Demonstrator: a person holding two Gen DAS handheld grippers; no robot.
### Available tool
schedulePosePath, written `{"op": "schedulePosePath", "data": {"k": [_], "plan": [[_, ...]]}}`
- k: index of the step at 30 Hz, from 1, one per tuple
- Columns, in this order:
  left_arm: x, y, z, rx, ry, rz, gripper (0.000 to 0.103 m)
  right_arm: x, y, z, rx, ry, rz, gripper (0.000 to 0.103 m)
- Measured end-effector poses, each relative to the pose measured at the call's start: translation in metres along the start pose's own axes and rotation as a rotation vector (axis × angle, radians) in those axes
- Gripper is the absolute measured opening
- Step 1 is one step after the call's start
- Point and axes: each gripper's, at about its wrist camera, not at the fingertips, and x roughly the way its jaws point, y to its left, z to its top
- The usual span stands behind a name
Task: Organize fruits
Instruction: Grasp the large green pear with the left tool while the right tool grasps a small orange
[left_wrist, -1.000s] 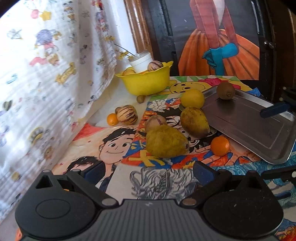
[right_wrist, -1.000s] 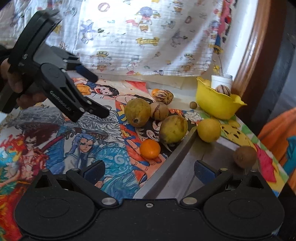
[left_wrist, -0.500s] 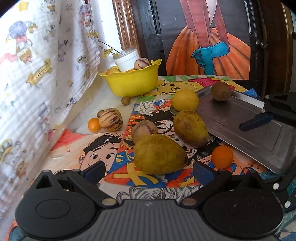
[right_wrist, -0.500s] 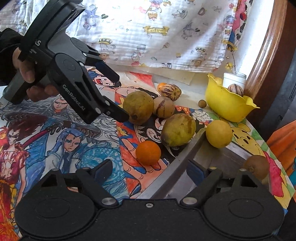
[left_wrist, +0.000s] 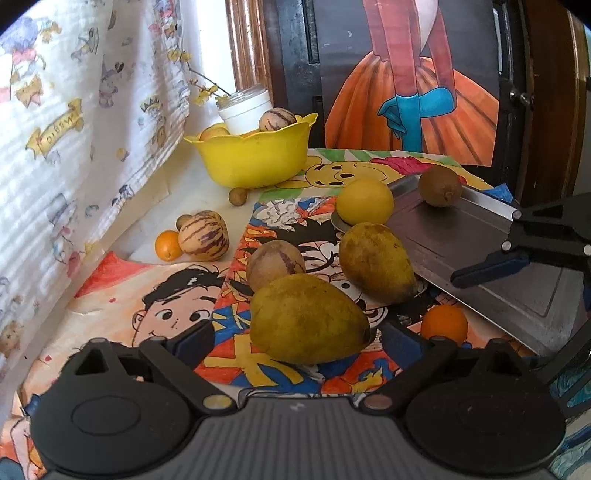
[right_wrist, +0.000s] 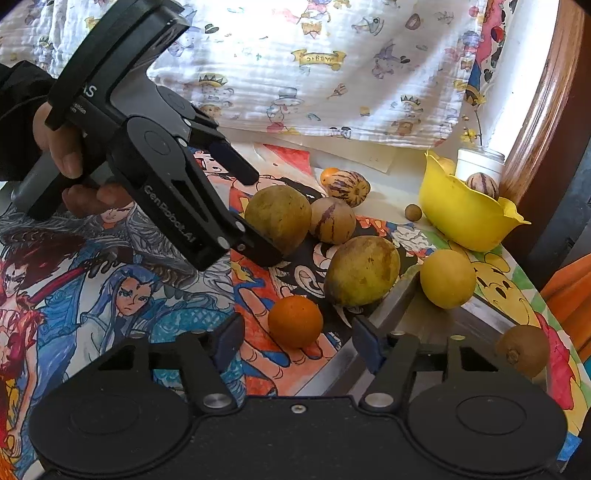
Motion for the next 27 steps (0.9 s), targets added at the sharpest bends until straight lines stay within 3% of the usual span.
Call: {"op": "schedulePosePath", "data": {"k": [16,27], "plan": [[0.0095,0.0075,0.0017,-0.096,0.014,-0.041,0.076,0.0064,-0.0028,0.0026,0.021,0.000,0.018,0.043],[0.0089,0.0069,0.0013,-0.117,0.014,-0.026,0.074,0.0076,-0.0029,0.0019,0.033,-0.001,0.021,0.036]]}}
